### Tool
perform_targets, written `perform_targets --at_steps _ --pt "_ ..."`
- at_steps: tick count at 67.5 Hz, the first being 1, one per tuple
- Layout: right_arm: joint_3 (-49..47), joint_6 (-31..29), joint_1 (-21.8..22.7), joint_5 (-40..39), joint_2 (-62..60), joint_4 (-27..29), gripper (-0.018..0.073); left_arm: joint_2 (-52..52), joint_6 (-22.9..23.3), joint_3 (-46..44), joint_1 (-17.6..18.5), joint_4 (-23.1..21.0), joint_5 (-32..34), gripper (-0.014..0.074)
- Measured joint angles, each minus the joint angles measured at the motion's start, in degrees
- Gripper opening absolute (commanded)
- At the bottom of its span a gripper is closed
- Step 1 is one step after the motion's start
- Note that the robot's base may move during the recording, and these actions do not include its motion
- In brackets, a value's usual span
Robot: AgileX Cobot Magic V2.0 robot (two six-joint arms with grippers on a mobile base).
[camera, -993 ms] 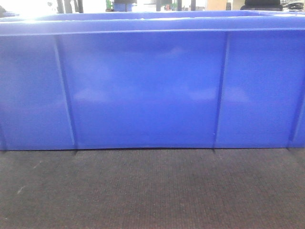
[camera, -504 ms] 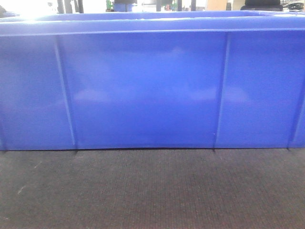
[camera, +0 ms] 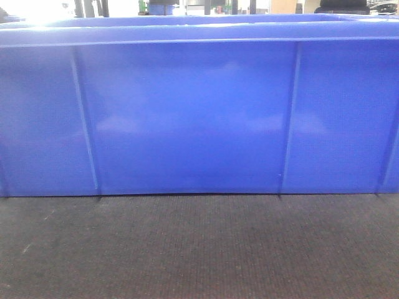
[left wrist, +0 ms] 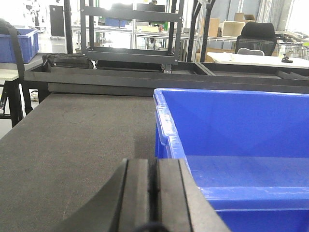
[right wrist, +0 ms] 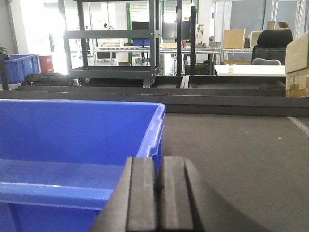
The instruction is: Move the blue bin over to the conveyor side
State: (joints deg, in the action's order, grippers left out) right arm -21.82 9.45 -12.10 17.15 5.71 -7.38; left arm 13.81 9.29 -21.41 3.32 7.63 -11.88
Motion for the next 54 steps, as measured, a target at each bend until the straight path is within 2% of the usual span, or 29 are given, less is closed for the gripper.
perform_targets --at_steps 9,14,21,25,33,46,54 --pt "0.0 0.0 0.0 0.0 0.0 0.0 -0.0078 0.0 0.0 0.0 0.0 0.0 0.0 -0.0008" --pt "0.0 0.0 0.0 0.0 0.0 0.0 -0.0078 -0.12 0.0 0.0 0.0 -1.93 0.0 -0.0008" --pt "0.0 0.0 0.0 0.0 0.0 0.0 -0.0078 -1.72 -0.46 0.11 -1.47 -3.72 -1.82 -0.0008" --pt "0.0 0.0 0.0 -0.11 0.0 0.0 -0.0078 -3.4 -2.18 1.11 -2.7 -4.22 -2.53 -0.0008" --pt "0.0 0.0 0.0 -0.22 0.0 0.0 -0.0078 -8.2 -5.28 6.26 -4.6 -5.14 -1.53 -0.0008" --pt "0.04 0.0 0.0 -0.54 0.0 0.0 -0.0078 -13.41 -6.15 18.42 -5.25 -5.55 4.25 -0.0008" --pt "0.04 0.0 0.0 -0.76 0.0 0.0 -0.0078 -13.55 -6.2 21.31 -5.25 -5.55 6.19 -0.0008"
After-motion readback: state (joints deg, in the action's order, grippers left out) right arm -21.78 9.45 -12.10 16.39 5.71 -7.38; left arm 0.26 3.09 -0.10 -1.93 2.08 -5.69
